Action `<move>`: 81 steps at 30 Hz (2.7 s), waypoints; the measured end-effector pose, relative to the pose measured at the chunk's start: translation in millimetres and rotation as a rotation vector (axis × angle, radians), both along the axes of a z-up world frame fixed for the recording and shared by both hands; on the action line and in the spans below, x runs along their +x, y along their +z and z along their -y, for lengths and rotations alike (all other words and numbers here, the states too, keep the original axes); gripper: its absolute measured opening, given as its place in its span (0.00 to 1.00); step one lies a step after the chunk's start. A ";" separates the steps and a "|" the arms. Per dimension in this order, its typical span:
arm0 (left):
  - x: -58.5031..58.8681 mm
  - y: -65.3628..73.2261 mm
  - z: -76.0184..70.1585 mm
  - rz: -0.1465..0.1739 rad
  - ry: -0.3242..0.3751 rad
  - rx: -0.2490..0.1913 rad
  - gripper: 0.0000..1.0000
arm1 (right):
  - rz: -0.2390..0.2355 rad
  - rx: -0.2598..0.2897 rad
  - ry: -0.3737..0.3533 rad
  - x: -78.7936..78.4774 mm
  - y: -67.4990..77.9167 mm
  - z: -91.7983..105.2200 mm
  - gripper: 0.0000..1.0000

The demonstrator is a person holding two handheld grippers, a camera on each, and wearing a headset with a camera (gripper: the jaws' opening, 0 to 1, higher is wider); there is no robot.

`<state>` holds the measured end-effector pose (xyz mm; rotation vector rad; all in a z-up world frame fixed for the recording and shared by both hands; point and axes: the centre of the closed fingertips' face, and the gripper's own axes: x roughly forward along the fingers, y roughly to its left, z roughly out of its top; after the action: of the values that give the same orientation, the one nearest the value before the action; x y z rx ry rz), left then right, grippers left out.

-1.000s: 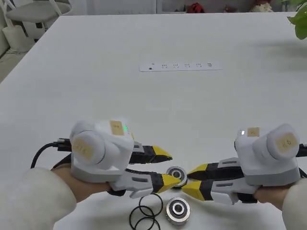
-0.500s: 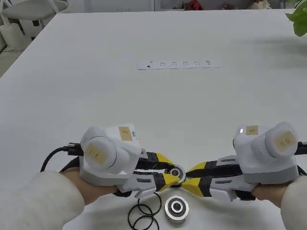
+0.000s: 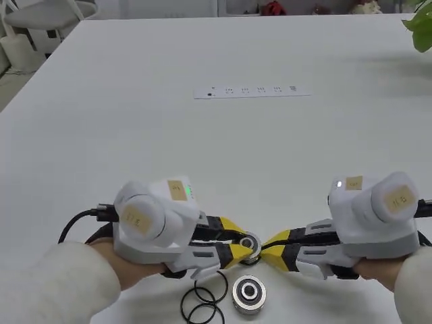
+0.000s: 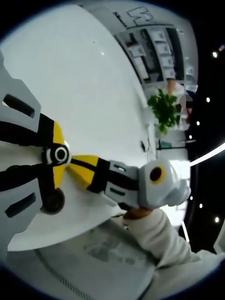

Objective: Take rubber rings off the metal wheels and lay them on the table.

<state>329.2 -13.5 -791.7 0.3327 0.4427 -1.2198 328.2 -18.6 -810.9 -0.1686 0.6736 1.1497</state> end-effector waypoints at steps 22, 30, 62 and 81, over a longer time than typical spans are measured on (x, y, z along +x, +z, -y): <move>-0.2 -1.0 -1.1 0.023 0.021 0.011 0.14 | -0.206 0.095 -0.159 6.4 8.0 4.1 0.00; -0.8 -1.1 -1.0 0.030 0.025 0.016 0.14 | -0.249 0.122 -0.196 5.3 11.8 4.3 0.00; -0.4 -0.5 -0.3 0.026 0.037 0.010 0.14 | -0.221 0.133 -0.163 2.2 22.9 -5.1 0.00; -0.2 -0.4 -0.2 0.032 0.041 0.014 0.14 | -0.209 0.144 -0.139 0.9 27.3 -8.5 0.00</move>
<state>328.9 -13.3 -792.1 0.3530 0.4287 -1.1708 329.1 -10.1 -783.6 0.1209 0.7711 1.0854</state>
